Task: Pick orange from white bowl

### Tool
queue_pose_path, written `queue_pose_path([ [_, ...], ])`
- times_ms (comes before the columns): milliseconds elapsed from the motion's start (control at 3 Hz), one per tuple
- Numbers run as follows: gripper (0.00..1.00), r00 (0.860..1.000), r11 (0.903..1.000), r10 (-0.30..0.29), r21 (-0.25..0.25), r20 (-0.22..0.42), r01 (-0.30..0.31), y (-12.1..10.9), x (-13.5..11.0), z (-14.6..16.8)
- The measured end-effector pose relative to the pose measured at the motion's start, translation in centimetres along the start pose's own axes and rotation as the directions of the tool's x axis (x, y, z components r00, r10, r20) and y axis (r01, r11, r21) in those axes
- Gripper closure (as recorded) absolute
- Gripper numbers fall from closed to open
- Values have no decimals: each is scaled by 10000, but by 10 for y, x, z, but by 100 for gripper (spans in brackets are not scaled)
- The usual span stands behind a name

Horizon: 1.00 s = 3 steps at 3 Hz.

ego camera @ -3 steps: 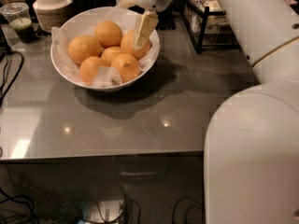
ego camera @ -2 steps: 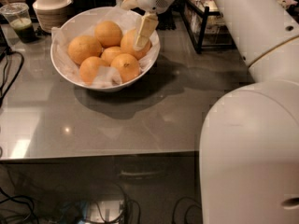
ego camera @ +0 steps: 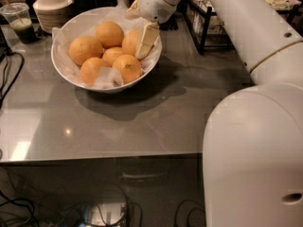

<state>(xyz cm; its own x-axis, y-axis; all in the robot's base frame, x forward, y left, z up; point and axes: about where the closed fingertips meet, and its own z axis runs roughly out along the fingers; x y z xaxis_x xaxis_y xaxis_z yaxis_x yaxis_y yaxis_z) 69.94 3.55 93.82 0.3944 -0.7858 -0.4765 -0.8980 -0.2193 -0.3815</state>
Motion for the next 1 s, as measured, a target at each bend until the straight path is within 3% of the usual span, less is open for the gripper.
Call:
queue_pose_path([
  [1000,24,10000,9997,54,-221,77,-52,-1,-3,7],
])
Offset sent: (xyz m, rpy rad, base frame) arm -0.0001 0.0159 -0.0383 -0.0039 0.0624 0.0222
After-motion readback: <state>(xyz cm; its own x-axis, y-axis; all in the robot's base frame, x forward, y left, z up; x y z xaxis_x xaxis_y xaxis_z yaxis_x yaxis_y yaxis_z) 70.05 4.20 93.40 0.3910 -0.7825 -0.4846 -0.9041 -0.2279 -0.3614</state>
